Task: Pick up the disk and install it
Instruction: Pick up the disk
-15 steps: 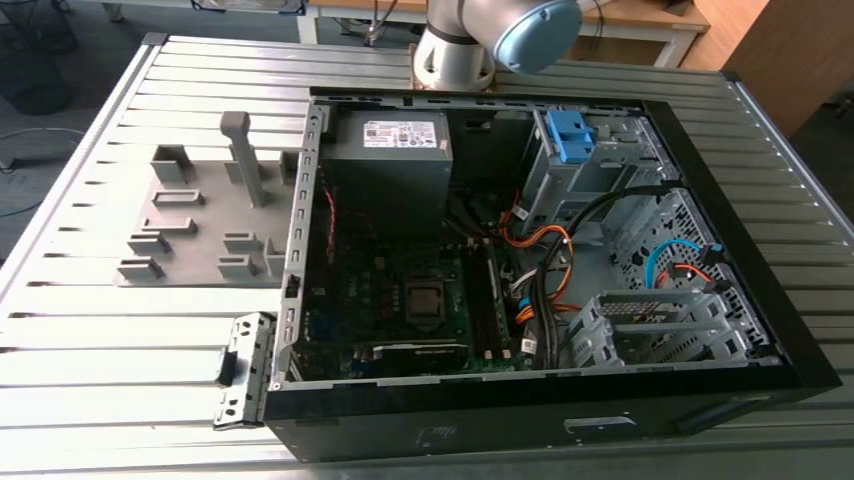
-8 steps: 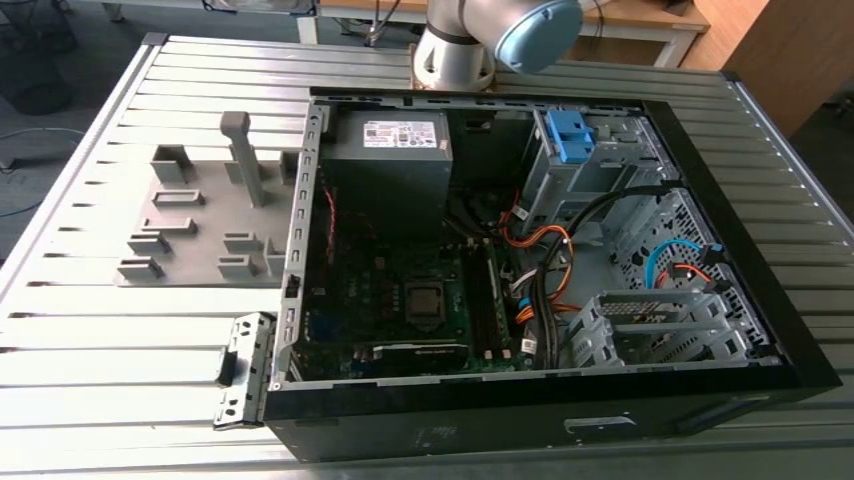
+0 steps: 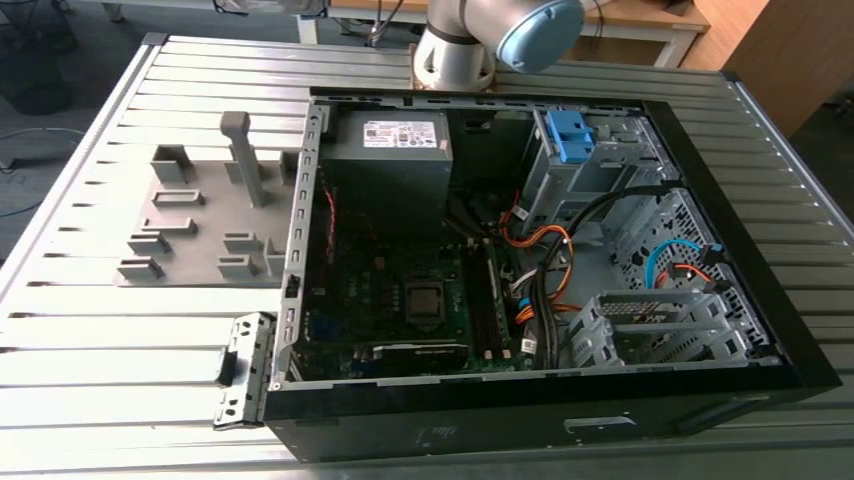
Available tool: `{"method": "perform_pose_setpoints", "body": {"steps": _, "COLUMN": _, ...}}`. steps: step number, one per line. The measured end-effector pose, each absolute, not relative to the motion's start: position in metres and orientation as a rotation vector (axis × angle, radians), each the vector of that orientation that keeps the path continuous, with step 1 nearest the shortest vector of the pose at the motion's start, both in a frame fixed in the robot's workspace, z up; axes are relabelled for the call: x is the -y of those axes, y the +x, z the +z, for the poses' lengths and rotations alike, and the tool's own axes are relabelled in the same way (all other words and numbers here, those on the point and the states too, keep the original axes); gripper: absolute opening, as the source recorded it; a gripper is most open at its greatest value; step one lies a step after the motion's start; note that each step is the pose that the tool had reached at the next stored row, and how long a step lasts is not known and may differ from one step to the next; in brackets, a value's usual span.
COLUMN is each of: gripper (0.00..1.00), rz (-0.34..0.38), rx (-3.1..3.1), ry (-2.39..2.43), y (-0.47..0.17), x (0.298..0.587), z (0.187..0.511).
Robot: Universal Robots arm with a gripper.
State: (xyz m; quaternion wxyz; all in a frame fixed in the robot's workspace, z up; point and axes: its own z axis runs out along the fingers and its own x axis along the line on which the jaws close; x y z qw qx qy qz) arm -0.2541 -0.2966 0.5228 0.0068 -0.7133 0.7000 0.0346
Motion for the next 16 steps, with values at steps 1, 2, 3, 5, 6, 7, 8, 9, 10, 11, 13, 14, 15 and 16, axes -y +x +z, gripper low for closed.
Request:
{"method": "perform_pose_setpoints", "body": {"steps": 1, "gripper": 0.36, "rz": 0.108, "rx": -2.190, "ry": -2.231, "y": -0.254, "x": 0.298, "z": 0.523}}
{"method": "perform_pose_setpoints", "body": {"steps": 2, "gripper": 0.36, "rz": 0.108, "rx": -2.190, "ry": -2.231, "y": -0.253, "x": 0.299, "z": 0.523}}
{"method": "perform_pose_setpoints", "body": {"steps": 3, "gripper": 0.36, "rz": 0.108, "rx": -2.189, "ry": -2.231, "y": -0.253, "x": 0.300, "z": 0.522}}
{"method": "perform_pose_setpoints", "body": {"steps": 5, "gripper": 0.36, "rz": 0.108, "rx": -2.189, "ry": -2.231, "y": -0.252, "x": 0.301, "z": 0.522}}
{"method": "perform_pose_setpoints", "body": {"steps": 6, "gripper": 0.36, "rz": 0.108, "rx": -2.189, "ry": -2.231, "y": -0.252, "x": 0.302, "z": 0.522}}
{"method": "perform_pose_setpoints", "body": {"steps": 7, "gripper": 0.36, "rz": 0.108, "rx": -2.190, "ry": -2.231, "y": -0.251, "x": 0.303, "z": 0.522}}
{"method": "perform_pose_setpoints", "body": {"steps": 8, "gripper": 0.36, "rz": 0.108, "rx": -2.190, "ry": -2.231, "y": -0.251, "x": 0.304, "z": 0.522}}
{"method": "perform_pose_setpoints", "body": {"steps": 9, "gripper": 0.36, "rz": 0.108, "rx": -2.190, "ry": -2.231, "y": -0.251, "x": 0.305, "z": 0.522}}
{"method": "perform_pose_setpoints", "body": {"steps": 10, "gripper": 0.36, "rz": 0.108, "rx": -2.190, "ry": -2.231, "y": -0.251, "x": 0.306, "z": 0.522}}
{"method": "perform_pose_setpoints", "body": {"steps": 11, "gripper": 0.36, "rz": 0.108, "rx": -2.190, "ry": -2.231, "y": -0.251, "x": 0.307, "z": 0.522}}
{"method": "perform_pose_setpoints", "body": {"steps": 13, "gripper": 0.36, "rz": 0.108, "rx": -2.190, "ry": -2.231, "y": -0.250, "x": 0.309, "z": 0.521}}
{"method": "perform_pose_setpoints", "body": {"steps": 14, "gripper": 0.36, "rz": 0.108, "rx": -2.190, "ry": -2.231, "y": -0.250, "x": 0.310, "z": 0.521}}
{"method": "perform_pose_setpoints", "body": {"steps": 15, "gripper": 0.36, "rz": 0.108, "rx": -2.190, "ry": -2.231, "y": -0.250, "x": 0.311, "z": 0.521}}
{"method": "perform_pose_setpoints", "body": {"steps": 16, "gripper": 0.36, "rz": 0.108, "rx": -2.190, "ry": -2.231, "y": -0.250, "x": 0.312, "z": 0.521}}
